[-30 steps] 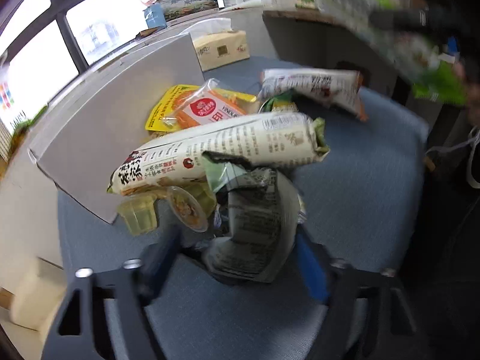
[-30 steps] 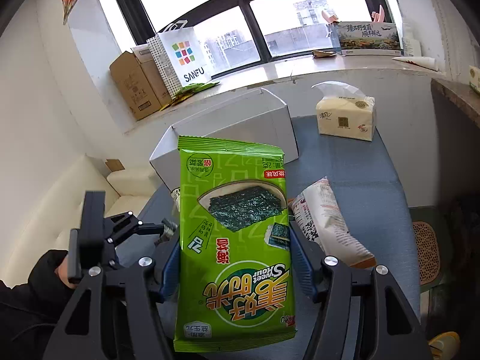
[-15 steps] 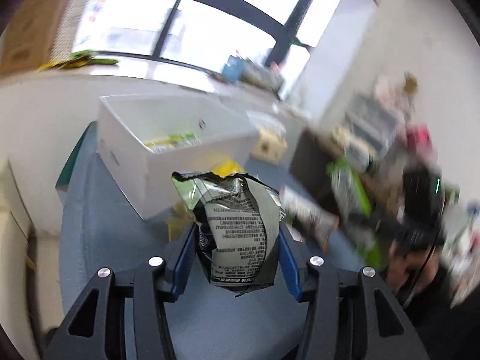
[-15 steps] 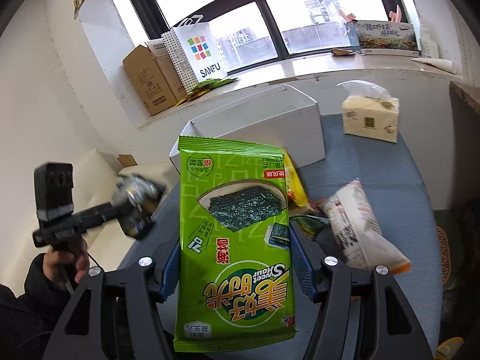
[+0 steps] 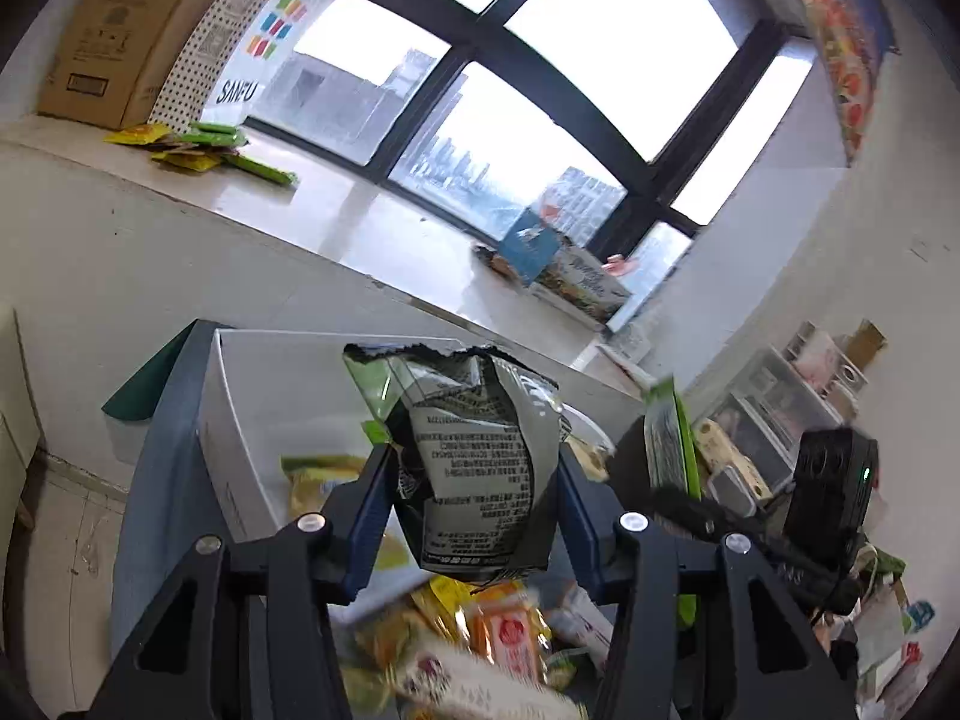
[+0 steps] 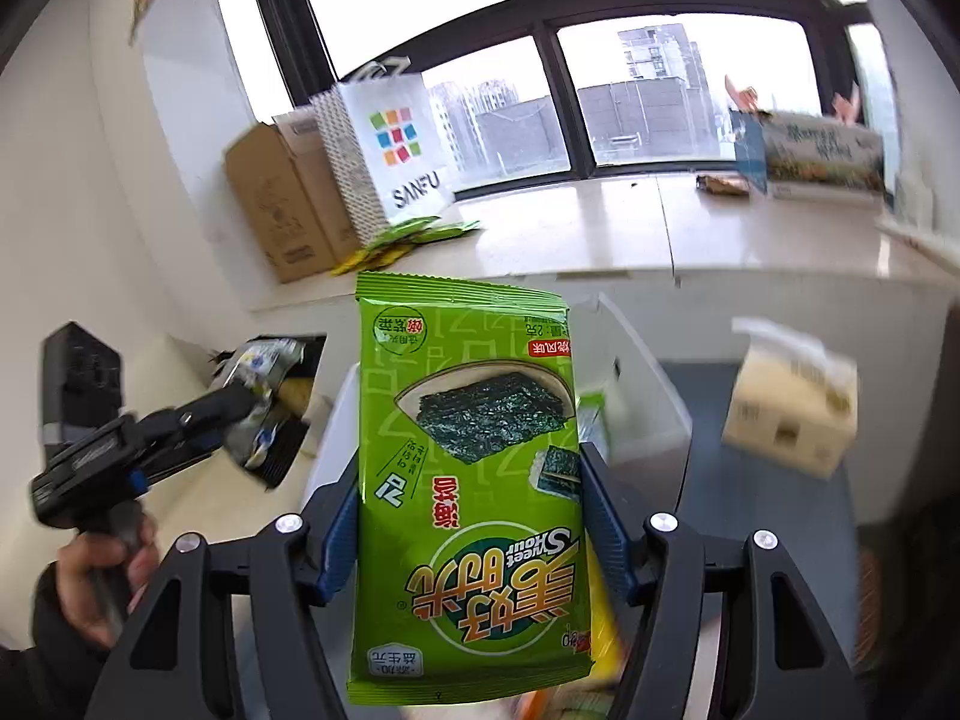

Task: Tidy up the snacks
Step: 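Release both packets into the white box and withdraw both tools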

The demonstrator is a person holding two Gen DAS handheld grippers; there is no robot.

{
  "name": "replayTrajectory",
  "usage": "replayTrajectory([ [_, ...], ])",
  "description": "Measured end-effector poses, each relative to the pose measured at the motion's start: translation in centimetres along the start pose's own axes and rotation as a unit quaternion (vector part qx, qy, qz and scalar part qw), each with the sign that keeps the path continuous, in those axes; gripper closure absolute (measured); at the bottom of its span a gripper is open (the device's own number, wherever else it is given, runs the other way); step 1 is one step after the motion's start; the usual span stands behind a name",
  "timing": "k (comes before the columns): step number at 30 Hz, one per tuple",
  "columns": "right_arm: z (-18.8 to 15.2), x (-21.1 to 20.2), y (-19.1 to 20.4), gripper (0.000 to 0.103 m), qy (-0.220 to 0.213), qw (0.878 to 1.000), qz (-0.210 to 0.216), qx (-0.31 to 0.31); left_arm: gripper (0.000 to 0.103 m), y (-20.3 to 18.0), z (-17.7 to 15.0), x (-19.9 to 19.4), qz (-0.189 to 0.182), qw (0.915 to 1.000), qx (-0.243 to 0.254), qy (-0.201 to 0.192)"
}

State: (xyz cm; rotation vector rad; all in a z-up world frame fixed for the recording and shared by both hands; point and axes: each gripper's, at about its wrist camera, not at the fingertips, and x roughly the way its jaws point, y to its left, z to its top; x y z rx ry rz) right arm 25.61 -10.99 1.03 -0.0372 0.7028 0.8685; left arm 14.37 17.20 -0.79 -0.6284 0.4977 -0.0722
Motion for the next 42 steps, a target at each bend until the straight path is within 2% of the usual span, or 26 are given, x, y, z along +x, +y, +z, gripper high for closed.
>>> replayTrajectory([
  [5,4.9,5.9,-0.5,0.034,0.038,0.999,-0.024,0.002,0.047,0.6,2.0,3.8,0.04,0.999,0.013,0.014],
  [8,6.2,9.0,-1.3,0.034,0.057,0.998,-0.035,0.002,0.045,1.1,2.2,5.3,0.065,0.9973,0.026,0.023],
  [9,6.4,9.6,-1.6,0.034,0.061,0.998,-0.031,0.004,0.038,1.4,2.3,5.7,0.077,0.9963,0.029,0.024],
  [10,6.6,10.4,-1.8,0.034,0.065,0.997,-0.028,0.006,0.021,1.8,2.3,6.2,0.088,0.9952,0.029,0.029],
  [11,6.7,11.0,-2.0,0.033,0.069,0.997,-0.028,0.008,0.01,2.3,2.4,6.6,0.102,0.9939,0.028,0.033],
  [12,6.6,11.6,-2.2,0.027,0.074,0.997,-0.029,0.012,0.0,2.7,2.2,6.8,0.111,0.9929,0.027,0.034],
  [13,6.5,12.0,-2.5,0.005,0.076,0.997,-0.028,0.018,0.0,3.3,2.2,6.9,0.121,0.9917,0.022,0.036],
  [14,6.3,12.1,-2.8,0.0,0.068,0.997,-0.038,0.03,0.0,4.0,2.0,7.1,0.124,0.9912,0.016,0.043],
  [16,5.9,11.9,-3.0,0.0,0.05,0.997,-0.046,0.035,0.0,4.7,1.5,7.0,0.13,0.9903,0.009,0.049],
  [20,5.5,11.4,-3.0,0.0,0.06,0.997,-0.038,0.033,0.0,4.7,1.0,6.1,0.133,0.9898,0.021,0.047],
  [23,5.5,9.7,-2.8,0.0,0.037,0.998,-0.035,0.038,0.0,3.3,1.0,4.8,0.127,0.9903,0.032,0.044],
  [25,5.1,8.0,-2.7,0.0,0.022,0.998,-0.019,0.051,0.0,2.1,0.8,3.7,0.108,0.9921,0.046,0.046],
  [27,4.7,6.3,-2.5,0.0,0.007,0.998,-0.002,0.059,0.0,0.4,0.3,2.2,0.096,0.9919,0.073,0.039],
  [30,3.4,2.8,-1.9,0.0,-0.023,0.998,0.013,0.058,0.0,-2.5,-0.9,0.0,0.098,0.9868,0.127,0.027],
  [32,2.1,0.3,-1.3,0.0,-0.03,0.998,0.009,0.052,0.0,-4.3,-2.1,-1.3,0.09,0.983,0.159,0.023],
  [35,-0.2,-3.2,0.1,0.0,-0.048,0.998,0.022,0.032,0.0,-6.2,-3.8,-2.5,0.077,0.9795,0.185,0.025],
  [37,-1.9,-5.5,1.3,0.0,-0.061,0.998,0.016,0.006,0.0,-7.4,-5.2,-3.5,0.072,0.9772,0.199,0.022],
  [42,-7.0,-10.4,3.2,0.0,-0.076,0.996,-0.015,-0.047,0.0,-8.8,-9.2,-5.4,0.045,0.9801,0.191,0.026],
])
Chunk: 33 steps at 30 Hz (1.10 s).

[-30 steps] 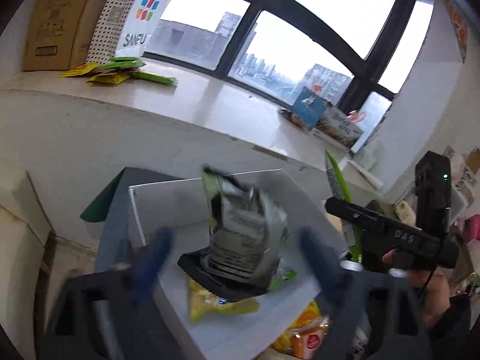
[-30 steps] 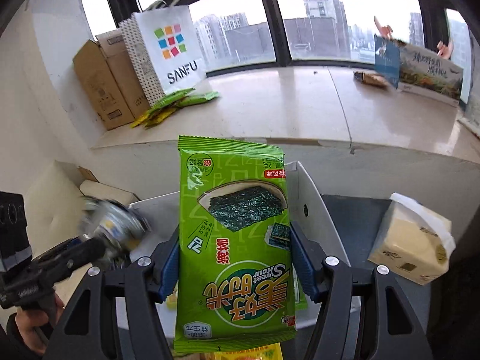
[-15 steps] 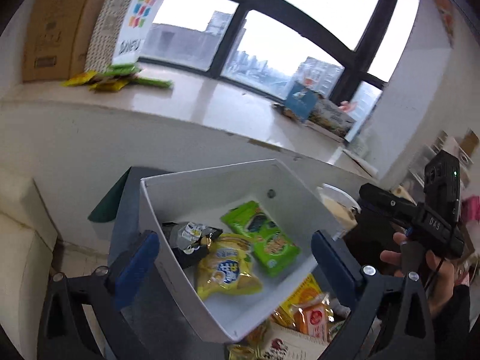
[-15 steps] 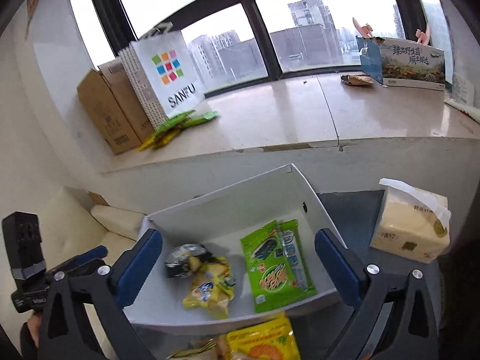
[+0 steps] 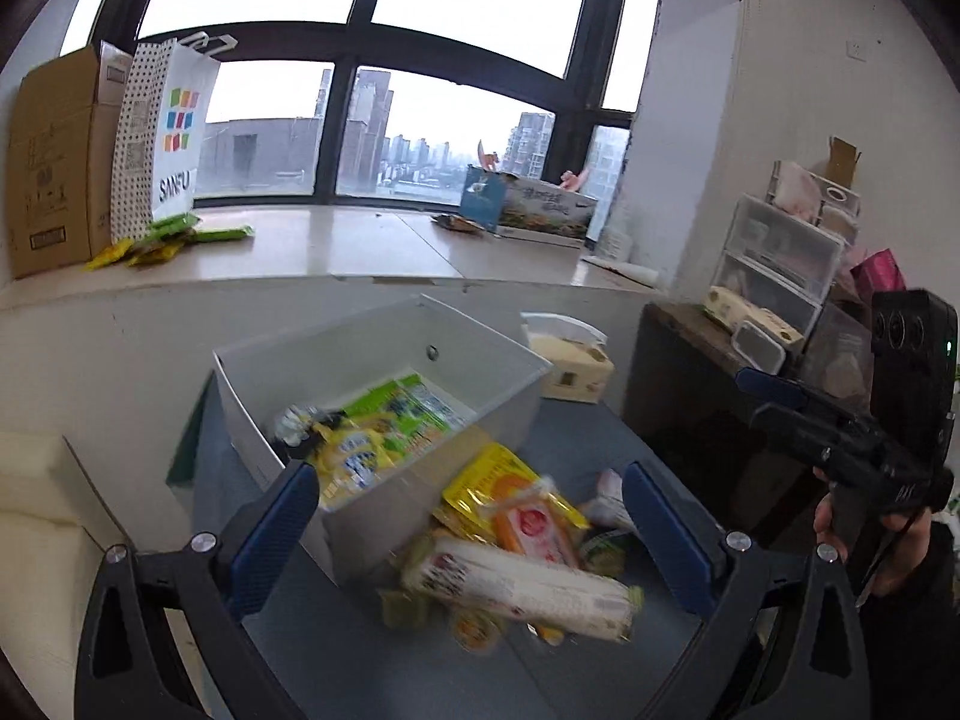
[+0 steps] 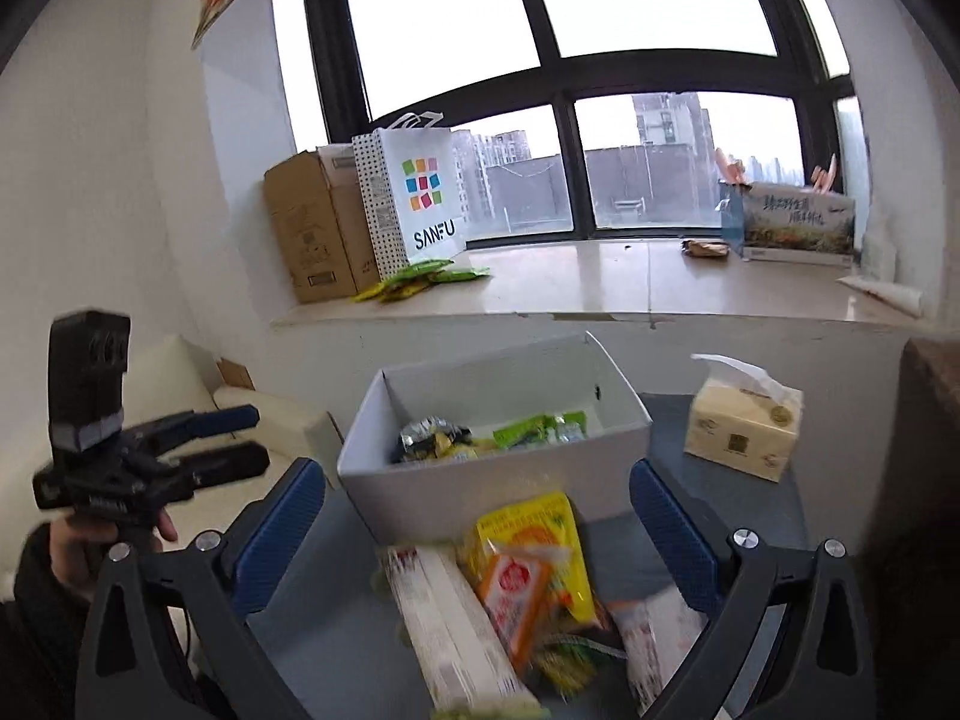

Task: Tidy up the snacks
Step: 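Release both packets into the white box and withdraw both tools, then grasp white snack bag with right tool while left tool grasps white rice-cracker roll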

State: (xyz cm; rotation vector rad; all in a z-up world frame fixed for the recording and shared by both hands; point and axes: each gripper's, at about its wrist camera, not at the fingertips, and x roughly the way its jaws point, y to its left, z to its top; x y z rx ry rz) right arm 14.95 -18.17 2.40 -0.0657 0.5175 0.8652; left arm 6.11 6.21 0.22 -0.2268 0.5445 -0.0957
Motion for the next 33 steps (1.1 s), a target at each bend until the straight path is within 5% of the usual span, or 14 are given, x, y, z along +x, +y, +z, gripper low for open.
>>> replayTrajectory([
  [12,-10.3,-4.6,-2.1,0.0,0.053,0.996,-0.056,0.04,0.0,-3.4,-6.6,-1.1,-0.016,0.999,-0.012,0.04],
  [22,-11.0,-3.0,-5.2,0.0,0.117,0.982,-0.143,0.041,0.0,-3.8,-6.8,-1.4,-0.019,0.9987,-0.025,0.04],
  [33,-11.5,3.3,-9.5,0.0,0.194,0.972,-0.121,0.048,0.0,-4.9,-7.5,-1.0,-0.006,0.9986,0.004,0.053],
])
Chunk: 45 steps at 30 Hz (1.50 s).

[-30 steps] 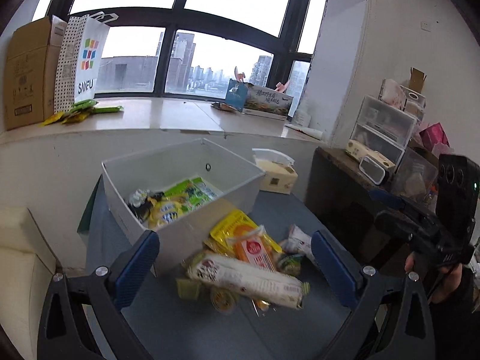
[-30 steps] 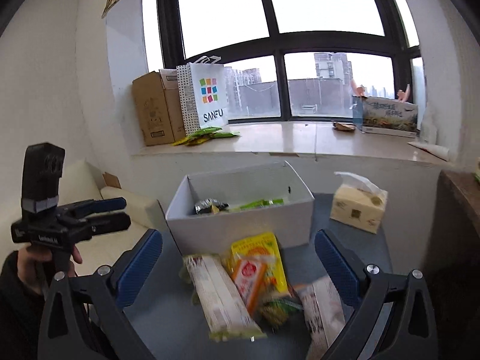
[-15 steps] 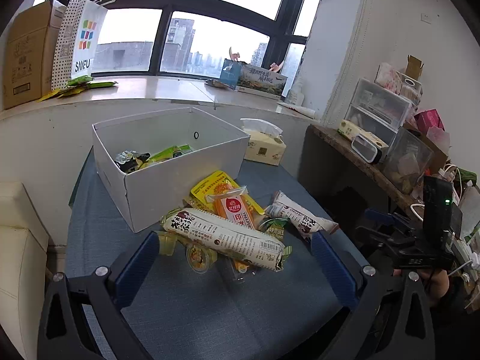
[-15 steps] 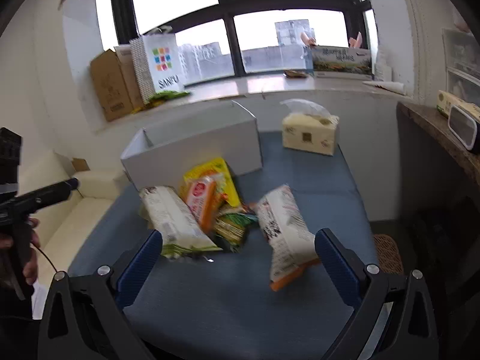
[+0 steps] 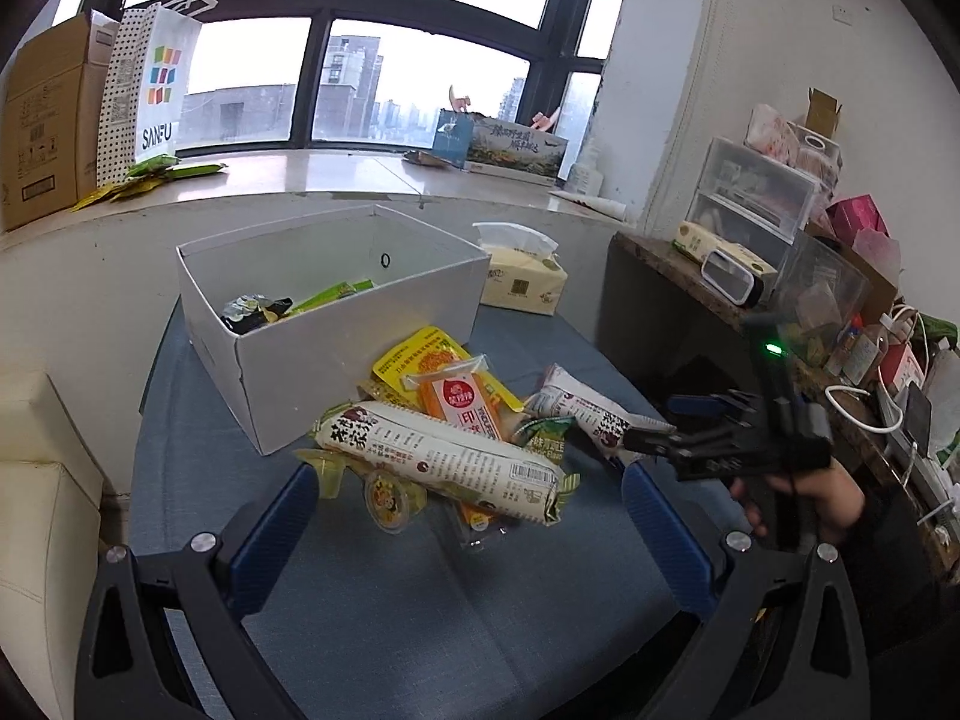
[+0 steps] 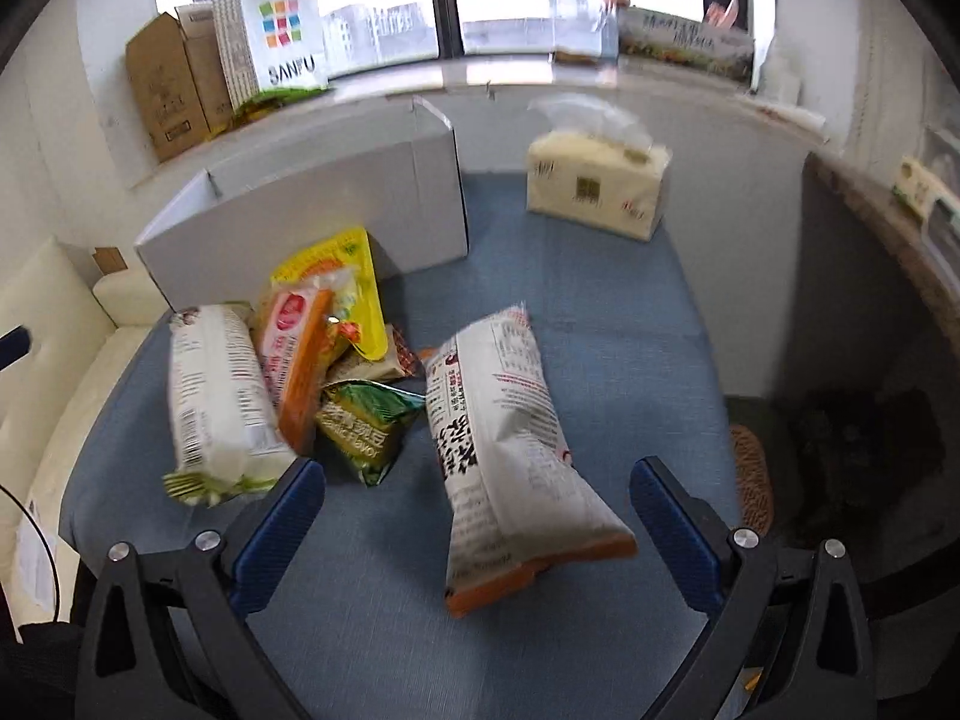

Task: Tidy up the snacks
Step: 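Grasp white snack bag with right tool while left tool grasps white rice-cracker roll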

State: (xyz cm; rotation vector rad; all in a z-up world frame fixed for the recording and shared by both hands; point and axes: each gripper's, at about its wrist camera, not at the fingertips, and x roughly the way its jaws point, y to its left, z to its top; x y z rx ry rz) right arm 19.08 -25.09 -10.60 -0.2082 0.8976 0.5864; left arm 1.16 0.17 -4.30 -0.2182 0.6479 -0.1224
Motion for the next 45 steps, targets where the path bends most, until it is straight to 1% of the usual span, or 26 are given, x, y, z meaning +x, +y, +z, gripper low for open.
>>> replayTrajectory([
  [3,0.6,2.4,-0.7,0.0,0.027,1.0,-0.013,0.005,0.0,0.0,-0.2,0.1,-0.001,1.0,0.001,0.003],
  [8,0.8,5.2,-1.9,0.0,0.047,0.999,0.01,0.023,0.0,0.2,-0.3,0.5,-0.001,0.9999,-0.006,0.012],
  [10,0.5,5.9,-2.1,0.001,0.052,0.998,0.005,0.028,0.0,0.3,-0.4,0.6,-0.001,0.9999,-0.007,0.014],
  [11,0.4,6.2,-2.2,0.004,0.057,0.998,0.003,0.029,0.0,0.3,-0.4,0.7,0.0,0.9999,-0.008,0.015],
  [12,0.2,6.4,-2.2,0.02,0.06,0.998,0.003,0.03,0.0,0.3,-0.5,0.8,-0.001,0.9998,-0.009,0.017],
  [14,-0.1,6.3,-2.0,0.038,0.054,0.998,0.015,0.022,0.0,0.3,-0.6,1.0,0.0,0.9997,-0.011,0.021],
  [15,-0.2,6.1,-1.8,0.04,0.053,0.998,0.021,0.016,0.0,0.4,-0.6,1.1,0.0,0.9996,-0.013,0.023],
  [16,-0.2,6.0,-1.5,0.045,0.054,0.998,0.014,0.007,0.0,0.4,-0.6,1.2,-0.001,0.9996,-0.014,0.026],
  [17,-0.2,5.9,-1.2,0.047,0.053,0.999,0.013,0.001,0.0,0.3,-0.6,1.2,-0.001,0.9995,-0.014,0.027],
  [19,-0.3,5.5,-0.6,0.052,0.056,0.998,0.009,-0.008,0.0,0.4,-0.6,1.2,-0.002,0.9996,-0.013,0.026],
  [22,-0.3,4.4,-0.2,0.056,0.043,0.999,0.011,-0.013,0.0,0.6,-0.7,1.3,-0.008,0.9993,-0.023,0.027],
  [26,-1.0,1.6,0.0,0.057,0.01,1.0,0.015,0.001,0.0,1.5,-0.8,2.3,-0.019,0.9967,-0.066,0.042],
  [29,-1.8,-0.9,-0.1,0.057,-0.022,0.999,0.024,0.017,0.0,1.8,-0.5,3.5,-0.029,0.992,-0.109,0.057],
  [31,-2.2,-2.3,0.0,0.057,-0.038,0.999,0.027,0.023,0.0,2.0,-0.4,4.7,-0.037,0.9862,-0.147,0.066],
  [33,-2.5,-3.9,0.2,0.057,-0.056,0.998,0.031,0.029,0.0,2.1,-0.6,6.1,-0.026,0.9785,-0.186,0.086],
  [36,-3.0,-6.0,0.6,0.057,-0.077,0.996,0.036,0.027,0.0,2.7,-1.2,8.6,-0.02,0.9611,-0.25,0.116],
  [37,-2.8,-5.9,0.5,0.057,-0.079,0.996,0.037,0.024,0.0,2.9,-1.5,9.7,-0.014,0.9527,-0.275,0.129],
  [38,-2.8,-6.1,0.6,0.057,-0.081,0.996,0.038,0.022,0.001,3.1,-1.6,10.4,-0.007,0.9462,-0.293,0.136],
  [39,-2.8,-6.4,0.8,0.057,-0.085,0.996,0.037,0.02,0.001,3.2,-1.8,11.1,-0.007,0.9388,-0.315,0.139],
  [41,-2.9,-6.8,1.1,0.057,-0.09,0.995,0.039,0.015,0.001,3.3,-2.0,12.1,0.001,0.9268,-0.345,0.148],
  [42,-2.9,-7.0,1.2,0.057,-0.091,0.995,0.039,0.015,0.001,3.2,-2.1,12.6,-0.002,0.921,-0.359,0.152],
  [43,-3.0,-7.0,1.1,0.057,-0.094,0.995,0.041,0.017,0.002,3.1,-2.3,13.2,-0.002,0.9143,-0.372,0.159],
  [44,-3.0,-6.9,1.1,0.057,-0.095,0.994,0.047,0.018,0.003,3.1,-2.5,13.8,0.002,0.9101,-0.38,0.165],
  [45,-3.0,-6.9,1.0,0.057,-0.097,0.994,0.053,0.018,0.011,3.3,-2.8,14.5,0.002,0.9057,-0.388,0.17],
])
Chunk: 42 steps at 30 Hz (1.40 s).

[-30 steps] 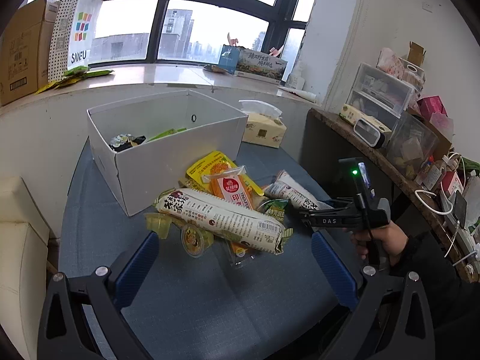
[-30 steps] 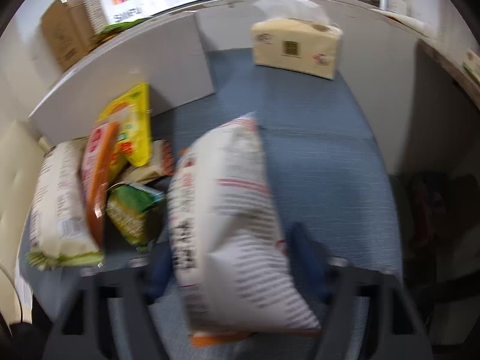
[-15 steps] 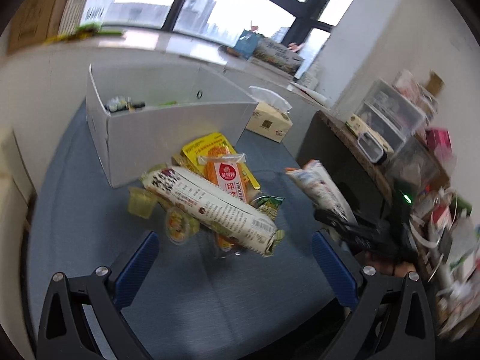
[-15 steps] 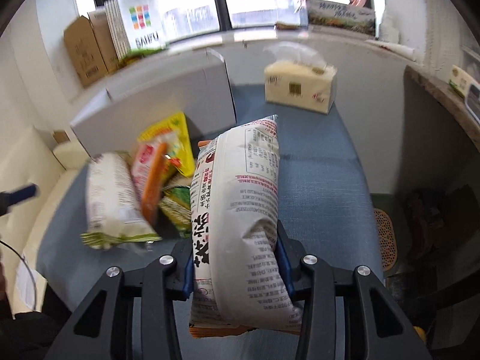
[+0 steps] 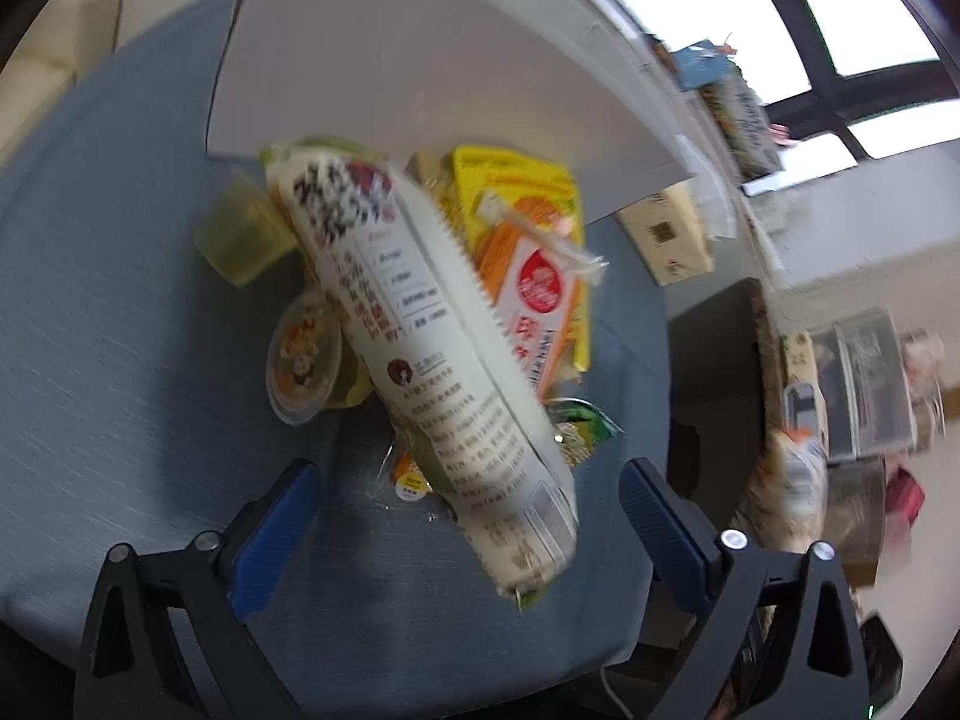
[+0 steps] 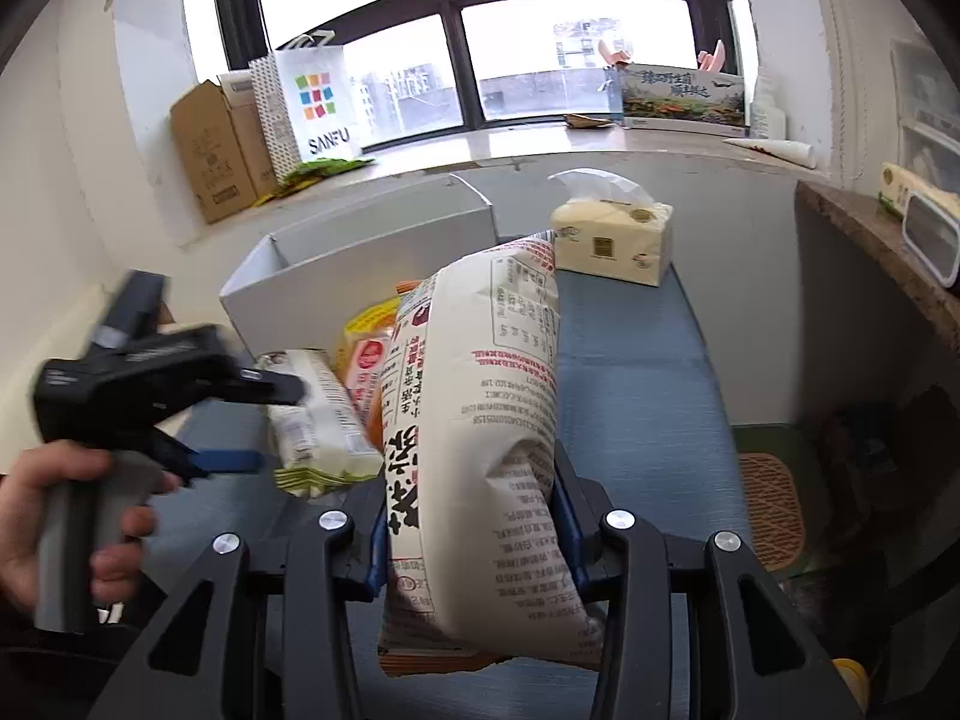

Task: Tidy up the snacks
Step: 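Grasp white snack bag with right tool while left tool grasps white rice-cracker roll, then drop both held snacks into the white box and open both tools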

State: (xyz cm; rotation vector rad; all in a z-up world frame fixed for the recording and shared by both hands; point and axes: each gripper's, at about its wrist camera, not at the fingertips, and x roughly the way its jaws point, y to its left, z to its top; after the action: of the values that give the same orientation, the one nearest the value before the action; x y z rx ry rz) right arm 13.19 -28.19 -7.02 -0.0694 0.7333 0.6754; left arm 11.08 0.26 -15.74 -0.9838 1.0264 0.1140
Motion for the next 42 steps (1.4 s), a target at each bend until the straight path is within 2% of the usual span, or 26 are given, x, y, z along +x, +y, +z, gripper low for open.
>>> replayTrajectory([
  [1,0.0,0.2,0.0,0.057,0.0,1.0,0.004,0.0,0.03,0.3,0.1,0.6,-0.003,0.9999,-0.009,0.007],
  [3,-0.3,0.4,0.1,0.057,0.003,1.0,0.008,0.002,0.049,0.7,0.3,1.3,-0.033,0.9992,-0.017,0.017],
  [4,-0.3,0.4,0.2,0.057,0.003,1.0,0.01,0.003,0.055,0.5,0.3,1.1,-0.037,0.9992,-0.005,0.011],
  [10,-0.7,0.2,0.5,0.057,-0.001,1.0,0.025,0.008,0.07,0.0,-0.7,-2.1,-0.078,0.9938,0.068,-0.04],
  [14,-0.5,0.1,1.1,0.057,-0.007,0.999,0.031,0.006,0.07,-0.4,-2.1,-4.7,-0.104,0.9849,0.124,-0.062],
  [16,-0.3,0.1,1.4,0.057,-0.011,0.999,0.04,0.005,0.07,-0.7,-2.5,-6.2,-0.092,0.9798,0.155,-0.086],
  [20,0.4,0.5,2.3,0.057,-0.012,0.999,0.05,0.0,0.071,-1.7,-2.6,-9.9,-0.083,0.9623,0.215,-0.144],
  [24,2.3,1.5,3.3,0.057,-0.016,0.998,0.064,-0.01,0.071,-2.4,-0.8,-13.7,-0.063,0.9423,0.253,-0.21],
  [30,8.9,5.0,5.3,0.057,-0.029,0.995,0.094,-0.025,0.071,-3.4,6.6,-15.6,-0.06,0.9375,0.236,-0.249],
  [34,14.4,8.7,6.4,0.057,-0.025,0.996,0.087,-0.012,0.071,-3.9,11.7,-15.0,-0.047,0.9418,0.221,-0.249],
  [37,18.6,12.1,7.6,0.057,-0.013,0.997,0.078,-0.026,0.071,-3.8,14.8,-14.0,-0.03,0.947,0.212,-0.24],
  [42,22.7,18.0,8.7,0.057,0.026,0.997,0.047,-0.052,0.071,-3.7,17.4,-11.5,0.002,0.9519,0.212,-0.221],
])
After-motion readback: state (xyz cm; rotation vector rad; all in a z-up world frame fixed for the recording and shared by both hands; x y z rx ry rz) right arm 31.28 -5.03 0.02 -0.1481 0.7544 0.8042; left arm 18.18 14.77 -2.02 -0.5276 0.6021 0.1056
